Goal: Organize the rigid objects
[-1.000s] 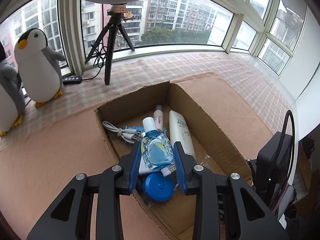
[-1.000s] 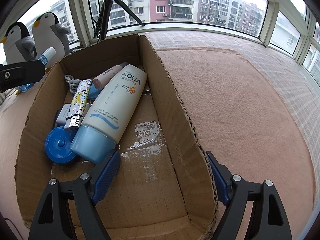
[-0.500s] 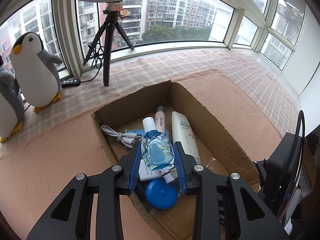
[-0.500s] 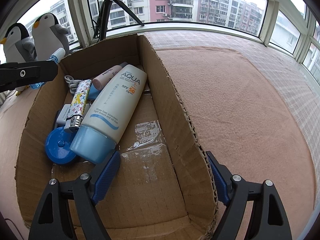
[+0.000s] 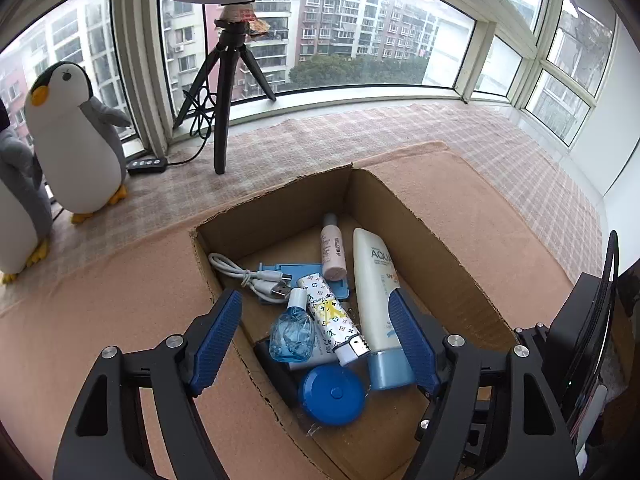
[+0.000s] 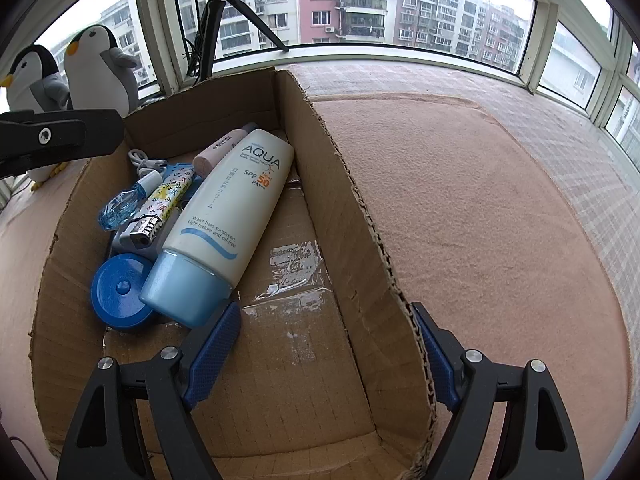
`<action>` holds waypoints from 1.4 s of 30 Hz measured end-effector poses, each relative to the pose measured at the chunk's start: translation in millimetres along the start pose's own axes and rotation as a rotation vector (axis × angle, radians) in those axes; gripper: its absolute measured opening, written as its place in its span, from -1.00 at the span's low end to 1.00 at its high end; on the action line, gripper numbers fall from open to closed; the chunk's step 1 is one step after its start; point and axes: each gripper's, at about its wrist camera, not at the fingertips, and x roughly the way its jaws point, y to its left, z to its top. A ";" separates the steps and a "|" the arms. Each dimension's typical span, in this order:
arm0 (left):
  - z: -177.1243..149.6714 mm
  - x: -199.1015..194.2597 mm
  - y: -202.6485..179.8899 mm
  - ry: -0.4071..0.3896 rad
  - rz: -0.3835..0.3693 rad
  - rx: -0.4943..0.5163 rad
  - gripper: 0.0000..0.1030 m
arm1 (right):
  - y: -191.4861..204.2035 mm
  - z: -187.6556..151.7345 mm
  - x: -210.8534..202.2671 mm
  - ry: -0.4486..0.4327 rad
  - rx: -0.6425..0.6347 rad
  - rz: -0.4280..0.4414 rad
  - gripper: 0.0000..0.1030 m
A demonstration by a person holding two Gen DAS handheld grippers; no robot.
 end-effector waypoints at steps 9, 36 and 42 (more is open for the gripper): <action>-0.5 3.6 5.3 0.014 0.010 -0.019 0.48 | 0.0 0.0 0.0 0.000 0.000 0.000 0.56; -16.8 -18.0 12.5 0.030 -0.018 -0.049 0.48 | 5.4 0.7 -4.6 0.021 -0.042 -0.032 0.59; -28.7 -30.6 17.1 0.029 -0.024 -0.063 0.48 | 8.6 0.3 -16.8 0.008 -0.046 -0.016 0.59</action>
